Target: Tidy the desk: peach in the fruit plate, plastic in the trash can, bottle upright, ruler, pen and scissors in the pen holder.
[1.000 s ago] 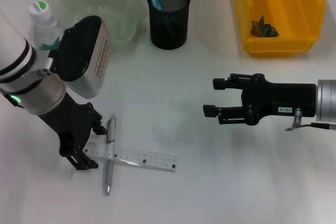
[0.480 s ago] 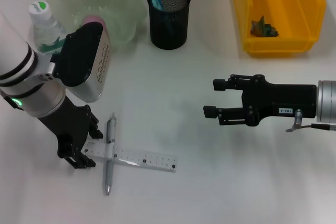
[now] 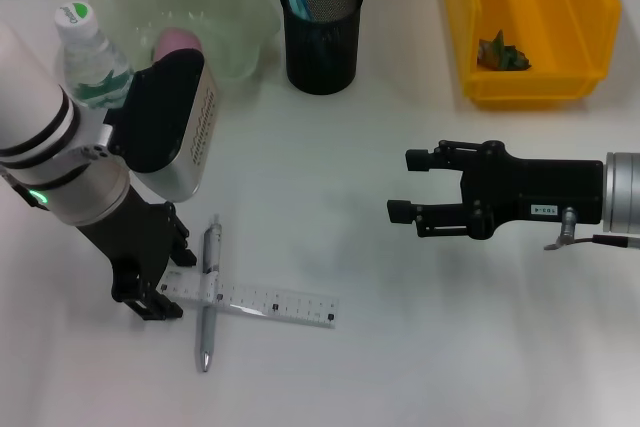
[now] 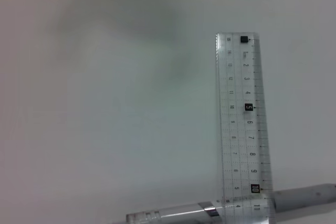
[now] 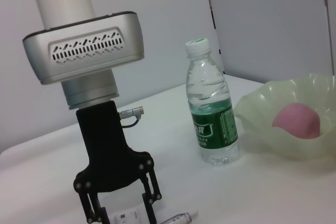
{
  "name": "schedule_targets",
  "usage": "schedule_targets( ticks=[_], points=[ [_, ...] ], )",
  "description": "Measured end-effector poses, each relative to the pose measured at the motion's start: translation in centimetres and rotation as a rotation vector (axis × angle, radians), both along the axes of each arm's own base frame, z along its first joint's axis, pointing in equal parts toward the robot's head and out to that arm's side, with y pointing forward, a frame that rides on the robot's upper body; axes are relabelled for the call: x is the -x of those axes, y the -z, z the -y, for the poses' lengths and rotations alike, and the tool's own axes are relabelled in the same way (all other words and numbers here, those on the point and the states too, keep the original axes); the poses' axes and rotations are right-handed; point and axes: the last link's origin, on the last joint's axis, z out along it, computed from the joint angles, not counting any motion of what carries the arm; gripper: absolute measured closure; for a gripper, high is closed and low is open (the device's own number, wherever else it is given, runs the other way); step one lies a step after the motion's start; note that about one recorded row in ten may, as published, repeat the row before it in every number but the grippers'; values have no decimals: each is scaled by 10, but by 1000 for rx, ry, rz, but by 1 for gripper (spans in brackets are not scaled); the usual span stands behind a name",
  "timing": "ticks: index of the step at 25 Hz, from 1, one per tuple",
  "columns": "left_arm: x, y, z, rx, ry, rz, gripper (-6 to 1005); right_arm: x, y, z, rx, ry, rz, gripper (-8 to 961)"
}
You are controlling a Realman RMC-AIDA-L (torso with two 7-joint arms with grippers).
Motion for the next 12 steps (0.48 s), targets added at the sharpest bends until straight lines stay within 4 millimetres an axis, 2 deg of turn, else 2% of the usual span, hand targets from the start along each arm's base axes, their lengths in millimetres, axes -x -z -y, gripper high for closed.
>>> schedule_targets(
  ticks=[10,12],
  points=[
    [-1,1,0,2,6,-2,450,-1,-1,0,-4,6,-3,159],
    [-1,1,0,2,6,-2,514,-1,-1,0,-5,7,-3,159]
  ],
)
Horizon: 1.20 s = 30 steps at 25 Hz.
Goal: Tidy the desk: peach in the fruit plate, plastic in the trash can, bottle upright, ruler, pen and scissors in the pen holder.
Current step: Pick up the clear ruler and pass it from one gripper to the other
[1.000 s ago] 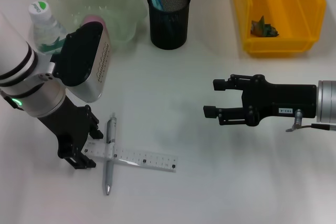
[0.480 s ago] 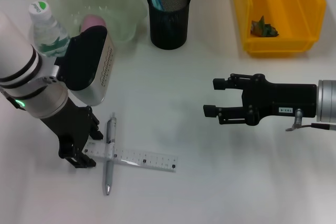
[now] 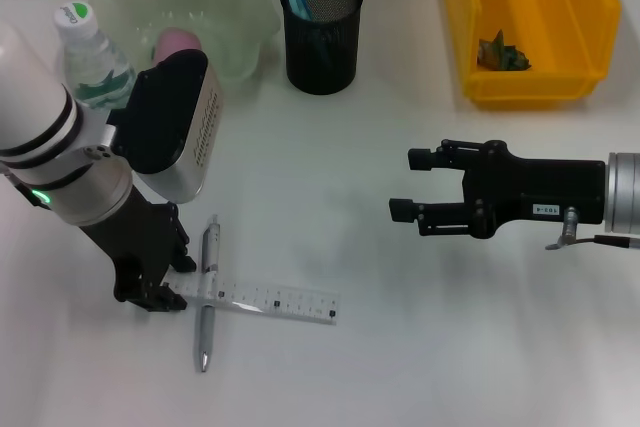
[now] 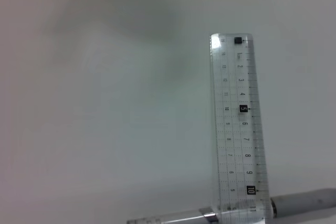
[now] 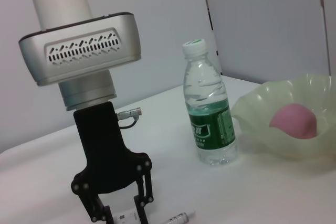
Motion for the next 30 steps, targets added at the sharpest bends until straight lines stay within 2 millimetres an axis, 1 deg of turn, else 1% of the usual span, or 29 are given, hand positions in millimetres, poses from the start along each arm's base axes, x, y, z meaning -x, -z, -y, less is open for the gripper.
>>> schedule_targets(
  ticks=[3,8,10,11,12,13,15,16,17,18,19,21,22,23,24,26,27,30],
  points=[
    [-1,1,0,2,3,0,609,0,0,0,0,0,0,159],
    [-3,1,1,0,-6,7,609,0,-3,2,-5,6,-25,160],
    [-8,-5,-1,-17,-27,63,608,3,-9,3,-12,9,-75,160],
    [-8,-5,-1,-17,-27,63,608,3,-9,3,-12,9,-75,160],
    [-10,-10,-3,-28,-43,100,608,5,-18,6,-12,10,-137,160],
    [-10,-10,-3,-28,-43,100,608,5,-18,6,-12,10,-137,160],
    [-10,-10,-3,-28,-43,100,608,7,-29,9,-8,22,-205,160],
    [-10,-10,-3,-28,-43,100,608,8,-36,10,-2,39,-240,160],
    [-14,-19,-6,-56,-70,188,608,8,-44,10,17,75,-282,160],
    [-16,-23,-7,-76,-84,247,608,8,-44,10,17,75,-282,160],
    [-16,-23,-7,-76,-84,247,608,8,-51,9,54,135,-313,160],
    [-16,-23,-7,-76,-84,247,607,8,-53,8,72,163,-322,160],
    [-16,-25,-7,-88,-94,283,607,7,-56,7,94,199,-331,160],
    [-16,-25,-7,-88,-94,283,607,6,-59,6,115,235,-338,160],
    [-13,-25,-5,-108,-120,358,606,6,-60,5,128,257,-344,160],
    [-13,-25,-5,-108,-120,358,606,4,-65,3,157,313,-355,161],
    [-11,-24,-5,-118,-133,390,606,3,-67,2,168,339,-359,161],
    [-7,-23,-5,-128,-145,406,605,-1,-75,-2,201,427,-368,161]
  ],
)
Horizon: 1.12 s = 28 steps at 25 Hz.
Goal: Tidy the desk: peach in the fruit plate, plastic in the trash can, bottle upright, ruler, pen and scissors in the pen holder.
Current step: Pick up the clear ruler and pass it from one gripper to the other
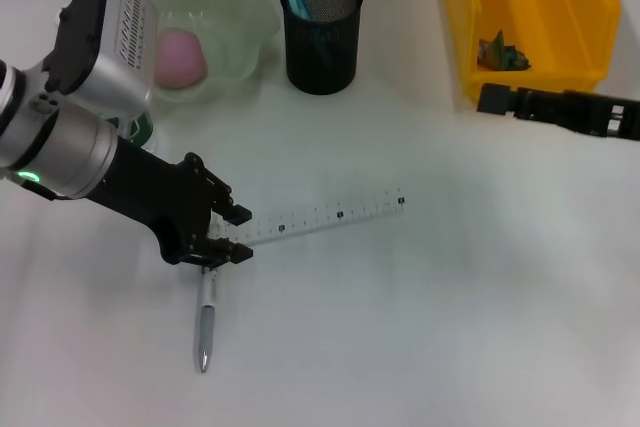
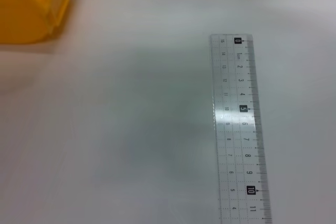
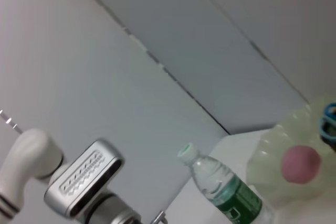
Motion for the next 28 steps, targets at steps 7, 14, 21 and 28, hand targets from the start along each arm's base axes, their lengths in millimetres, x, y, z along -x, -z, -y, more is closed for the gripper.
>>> schedule_targets(
  ticks=[7,14,21,28],
  points=[
    [-3,6,-5,-38,-43,77,603,-7,-11,-5,80,129,-11,160],
    [-16,8,-11,-57,-56,134,602,-11,-9,-12,180,258,16,159],
    [-34,18,-16,-45,-45,101,600,0,-9,-24,269,308,19,159],
    [-40,18,-19,-70,-17,71,599,10,-10,-33,344,358,44,160]
  ],
)
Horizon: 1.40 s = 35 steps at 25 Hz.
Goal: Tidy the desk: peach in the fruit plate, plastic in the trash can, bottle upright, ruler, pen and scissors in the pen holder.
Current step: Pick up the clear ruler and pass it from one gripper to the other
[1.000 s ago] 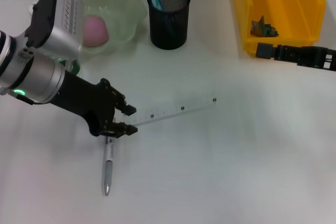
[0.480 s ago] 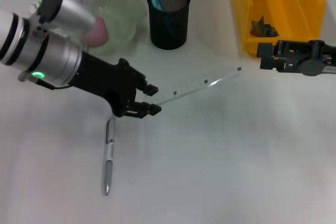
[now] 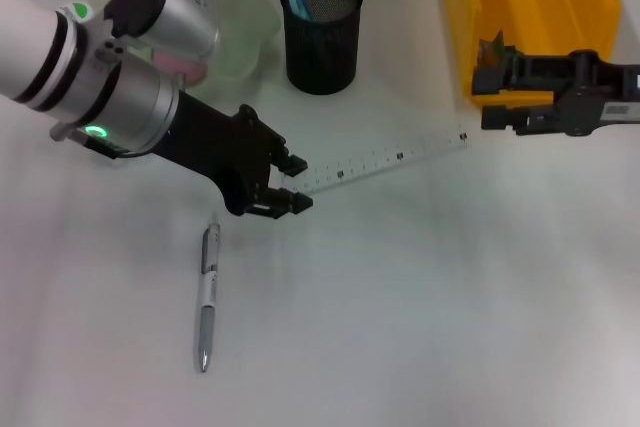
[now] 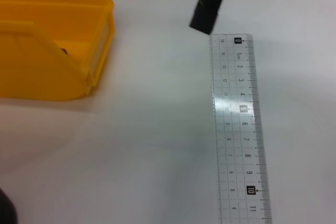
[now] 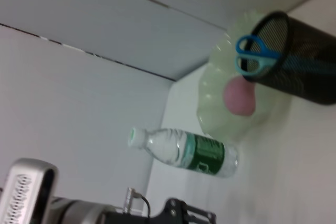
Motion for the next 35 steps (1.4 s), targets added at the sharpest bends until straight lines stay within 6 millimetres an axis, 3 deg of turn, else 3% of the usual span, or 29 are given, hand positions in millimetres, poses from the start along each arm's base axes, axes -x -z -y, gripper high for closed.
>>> schedule_targets(
  ticks=[11,35],
  points=[
    [-2,-3,-2,-21,23,-28,596,9,9,-5,96,51,42,160],
    [18,-2,2,-16,30,-97,590,17,31,-10,169,122,77,162]
  ],
)
